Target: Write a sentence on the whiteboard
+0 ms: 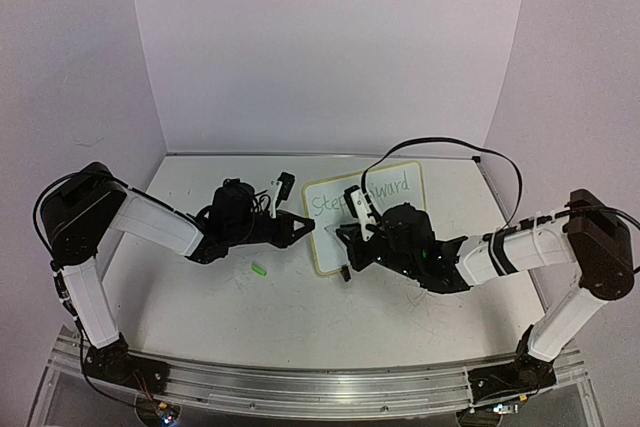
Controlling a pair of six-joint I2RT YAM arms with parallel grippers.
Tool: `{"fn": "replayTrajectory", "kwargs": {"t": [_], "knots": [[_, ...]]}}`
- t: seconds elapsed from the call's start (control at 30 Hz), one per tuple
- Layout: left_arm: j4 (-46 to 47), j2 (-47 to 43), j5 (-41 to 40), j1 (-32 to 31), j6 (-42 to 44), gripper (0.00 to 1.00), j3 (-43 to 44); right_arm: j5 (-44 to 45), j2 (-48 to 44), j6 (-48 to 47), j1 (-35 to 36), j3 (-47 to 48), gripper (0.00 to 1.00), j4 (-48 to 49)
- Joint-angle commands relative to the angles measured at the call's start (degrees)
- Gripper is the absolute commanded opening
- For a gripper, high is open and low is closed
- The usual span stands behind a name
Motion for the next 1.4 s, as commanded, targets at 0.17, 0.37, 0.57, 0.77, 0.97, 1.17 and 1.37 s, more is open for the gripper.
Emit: {"fn": "replayTrajectory", "kwargs": {"t": [0.17,0.37,0.57,0.77,0.97,1.17,1.37], "knots": [[-2.27,-1.59,-3.02,-0.27,2.08,0.0,1.01,-0.56,0.69,-0.01,1.01,2.09,0.0,0.04],[-2.3,-1.86,-3.12,-0.27,2.17,0.0,0.67,-0.83,0.23,0.3,1.2,1.4,0.0,-1.26],[-2.32,-1.86,-3.21,-0.29,2.27,0.0,0.54,-0.77,0.29,0.65,1.25,1.06,0.0,-2.24],[-2.28,-1.69,-3.09,-0.27,2.26,0.0,0.75,0.84,0.06,0.91,1.25,0.66,0.0,-2.58],[-2.35,-1.7,-2.93,-0.27,2.34,0.0,0.7,3.38,-0.46,0.98,1.22,0.56,0.0,-2.94],[-2.36,-1.78,-2.91,-0.3,2.43,0.0,0.6,5.36,-0.42,1.07,1.19,0.78,0.0,-2.77],[-2.37,-1.86,-2.77,-0.34,2.43,0.0,0.74,7.05,-0.28,1.08,1.18,1.25,0.0,-1.62]]}}
